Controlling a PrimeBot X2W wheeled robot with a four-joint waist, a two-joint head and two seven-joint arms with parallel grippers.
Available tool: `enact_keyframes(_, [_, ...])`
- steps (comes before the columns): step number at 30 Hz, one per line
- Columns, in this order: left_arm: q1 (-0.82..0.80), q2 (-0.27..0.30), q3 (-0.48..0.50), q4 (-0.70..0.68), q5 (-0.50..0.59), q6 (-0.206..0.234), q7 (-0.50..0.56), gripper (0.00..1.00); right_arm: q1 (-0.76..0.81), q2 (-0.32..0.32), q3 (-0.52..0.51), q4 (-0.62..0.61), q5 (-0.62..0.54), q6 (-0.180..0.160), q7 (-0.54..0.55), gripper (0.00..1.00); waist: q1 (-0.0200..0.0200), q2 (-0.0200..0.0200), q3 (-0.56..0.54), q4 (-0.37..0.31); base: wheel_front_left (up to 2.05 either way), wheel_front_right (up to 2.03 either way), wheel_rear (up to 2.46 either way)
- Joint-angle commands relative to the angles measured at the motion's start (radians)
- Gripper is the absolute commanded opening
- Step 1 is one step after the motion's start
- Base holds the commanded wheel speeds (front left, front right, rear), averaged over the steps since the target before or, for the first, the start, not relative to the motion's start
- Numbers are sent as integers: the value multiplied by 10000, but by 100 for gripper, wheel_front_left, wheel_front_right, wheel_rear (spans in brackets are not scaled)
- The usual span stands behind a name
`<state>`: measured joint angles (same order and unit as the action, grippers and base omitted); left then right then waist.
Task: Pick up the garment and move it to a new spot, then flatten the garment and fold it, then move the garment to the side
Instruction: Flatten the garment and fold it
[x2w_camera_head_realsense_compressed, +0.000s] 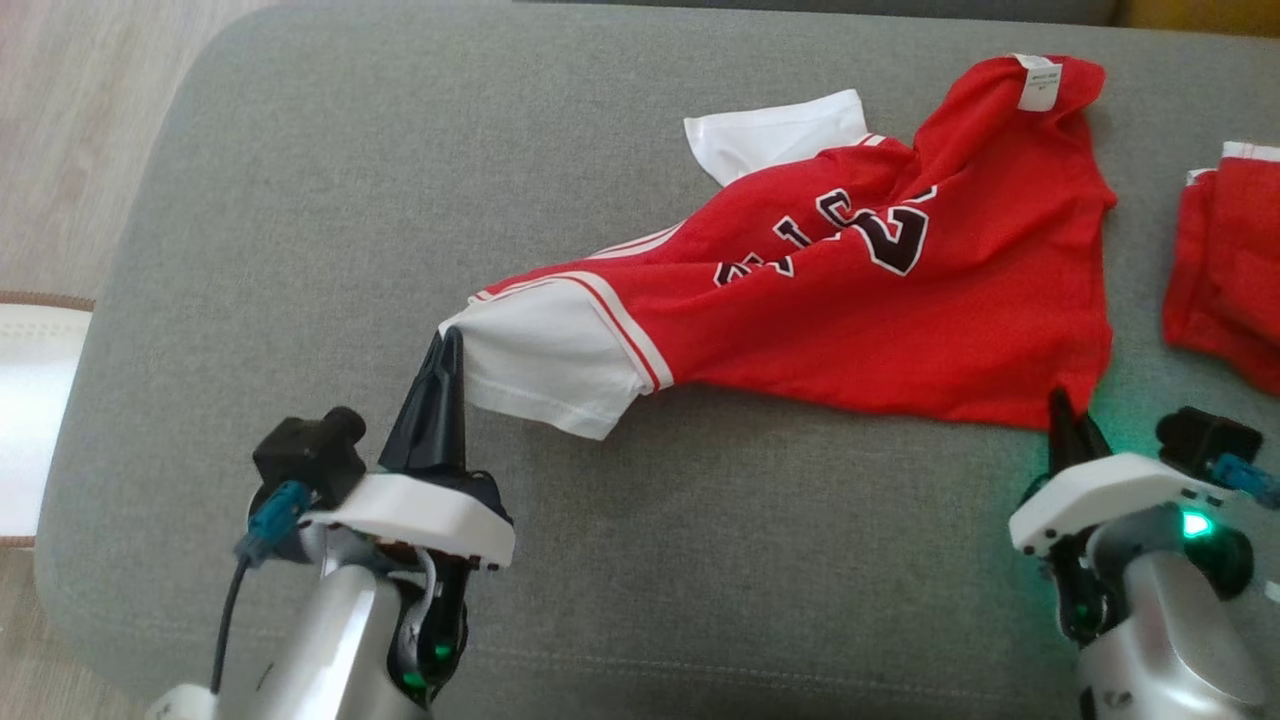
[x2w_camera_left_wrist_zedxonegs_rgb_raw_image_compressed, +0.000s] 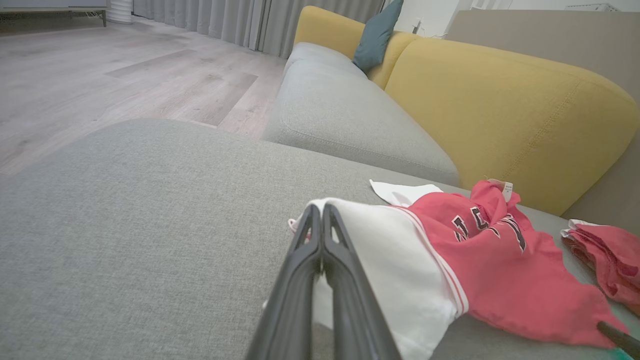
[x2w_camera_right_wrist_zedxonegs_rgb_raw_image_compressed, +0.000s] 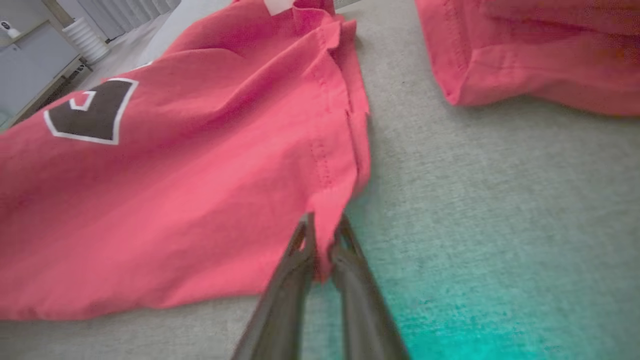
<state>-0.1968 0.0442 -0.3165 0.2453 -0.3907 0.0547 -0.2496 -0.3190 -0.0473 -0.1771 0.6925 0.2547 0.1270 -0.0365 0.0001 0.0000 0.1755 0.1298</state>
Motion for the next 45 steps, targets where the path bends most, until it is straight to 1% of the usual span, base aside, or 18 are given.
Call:
enact_keyframes(1, [-318,62,304,-323,-92,85,-121,0,-253,-30,344,-410,68,37,-178,0,-1,0,-62,-35,0,0,0])
enact_keyframes(5, [-303,61,507,-372,-183,105,-121,0,-289,-30,840,-1444,77,37,-489,0,-1,0,-280,-168,0,0,0])
enact_keyframes(9, [-351,61,979,-735,-478,12,-122,0,-404,-62,1187,-2923,94,37,-580,0,-1,0,-572,-332,0,0,0])
enact_keyframes(12, [-513,61,1144,-1098,-600,-223,-122,0,-531,-235,1463,-4175,277,37,-520,0,-1,0,-841,-397,0,0,0])
enact_keyframes(15, [-780,61,1425,-1590,-651,-331,-122,0,-736,-532,1679,-5270,379,37,-430,0,-1,0,-1092,-470,0,0,0])
enact_keyframes(17, [-978,61,1564,-2020,-804,-391,-122,0,-919,-671,1719,-5898,427,37,-363,0,-1,0,-1278,-501,0,0,0])
enact_keyframes(18, [-978,61,1564,-2020,-804,-391,-122,0,-919,-671,1719,-5898,427,37,-363,0,-1,0,-1278,-501,0,0,0])
enact_keyframes(20, [-1157,61,1413,-2427,-990,-747,-98,0,-1104,-786,1749,-6471,450,37,-260,0,-1,0,-1487,-528,0,0,0])
enact_keyframes(21, [-1240,61,1363,-2694,-1276,-920,-58,0,-1179,-837,1769,-6738,441,37,-191,0,-1,0,-1598,-542,0,0,0])
enact_keyframes(23, [-1395,80,1419,-3288,-1549,-1008,67,0,-1268,-919,1832,-7235,430,37,-11,0,-1,0,-1822,-577,0,0,0])
enact_keyframes(25, [-1505,93,1561,-3942,-1676,-895,208,0,-1277,-941,1830,-7737,425,37,194,0,-1,0,-1985,-612,0,0,0])
enact_keyframes(28, [-1654,124,1781,-5055,-1706,-583,412,0,-1173,-871,1742,-8587,400,37,544,0,-1,0,-2091,-659,0,0,0])
enact_keyframes(33, [-1734,111,2094,-6752,-1846,136,807,0,-644,-605,1512,-9873,374,37,1074,0,-1,0,-2139,-739,0,0,0])
enact_keyframes(37, [-1811,103,2185,-7717,-2065,584,1270,0,-185,-374,1277,-10597,239,37,1428,0,-1,0,-2071,-840,0,0,0])
enact_keyframes(38, [-1871,129,2194,-7856,-2086,655,1426,0,-133,-321,1221,-10717,216,37,1512,0,-1,0,-2020,-881,0,0,0])
enact_keyframes(39, [-2098,242,2311,-7851,-2052,852,1756,0,-173,-237,1126,-10806,182,37,1691,0,-1,0,-1863,-954,0,0,0])
enact_keyframes(41, [-2557,394,2440,-7593,-2059,1003,2131,0,-441,-166,1065,-10733,216,37,1917,0,-1,0,-1571,-1020,0,0,0])
enact_keyframes(45, [-4033,997,2575,-6362,-1934,873,2756,0,-1712,-99,1110,-10088,266,37,2406,0,-1,0,-694,-1115,0,0,0])
